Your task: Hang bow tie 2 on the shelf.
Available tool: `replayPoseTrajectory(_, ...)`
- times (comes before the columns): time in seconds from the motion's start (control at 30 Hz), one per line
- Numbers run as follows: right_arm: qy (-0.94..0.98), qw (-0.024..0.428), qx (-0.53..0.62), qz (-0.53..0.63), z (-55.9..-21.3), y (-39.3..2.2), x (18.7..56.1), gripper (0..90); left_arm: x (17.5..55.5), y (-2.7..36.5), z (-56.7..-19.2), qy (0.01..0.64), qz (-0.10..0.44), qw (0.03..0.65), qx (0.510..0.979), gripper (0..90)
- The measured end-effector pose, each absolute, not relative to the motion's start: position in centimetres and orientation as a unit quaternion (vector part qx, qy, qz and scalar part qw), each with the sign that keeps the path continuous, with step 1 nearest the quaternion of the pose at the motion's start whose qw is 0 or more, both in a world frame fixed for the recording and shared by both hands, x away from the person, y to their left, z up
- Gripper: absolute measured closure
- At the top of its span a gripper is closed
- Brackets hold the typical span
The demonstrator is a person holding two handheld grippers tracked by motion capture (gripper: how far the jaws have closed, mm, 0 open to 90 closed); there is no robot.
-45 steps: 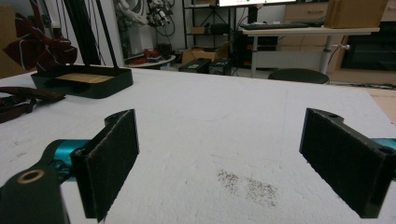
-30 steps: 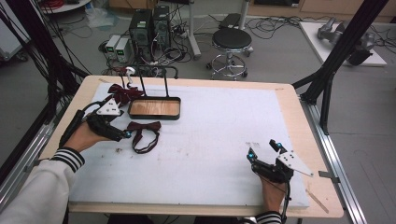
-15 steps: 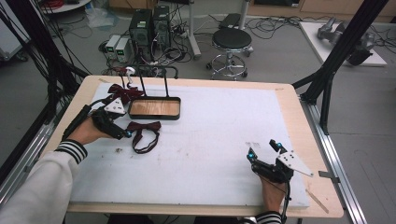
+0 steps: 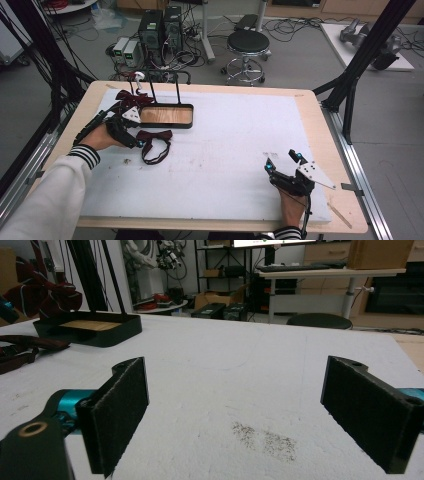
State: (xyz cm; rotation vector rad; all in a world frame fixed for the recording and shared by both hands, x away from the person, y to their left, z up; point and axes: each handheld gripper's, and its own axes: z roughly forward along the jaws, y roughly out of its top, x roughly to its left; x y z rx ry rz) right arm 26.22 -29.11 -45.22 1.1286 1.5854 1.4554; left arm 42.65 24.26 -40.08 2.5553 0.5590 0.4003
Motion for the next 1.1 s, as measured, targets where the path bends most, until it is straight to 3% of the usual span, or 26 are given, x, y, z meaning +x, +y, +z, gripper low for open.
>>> replayPoseTrajectory(0.33,0.611,0.346,0.436,0.563,-45.2,-29.1,26.2,11.0,43.4,23.8,-40.4,0.211,0.141,0.217,0.943,45.6)
replayPoseTrajectory(0.87,0.609,0.348,0.436,0.564,-45.2,-29.2,26.3,11.0,43.9,23.3,-41.1,0.217,0.123,0.194,0.949,56.8)
replayPoseTrajectory(1.1,0.609,0.348,0.437,0.563,-45.2,-29.2,26.3,11.0,43.9,23.1,-40.9,0.229,0.112,0.191,0.948,77.7)
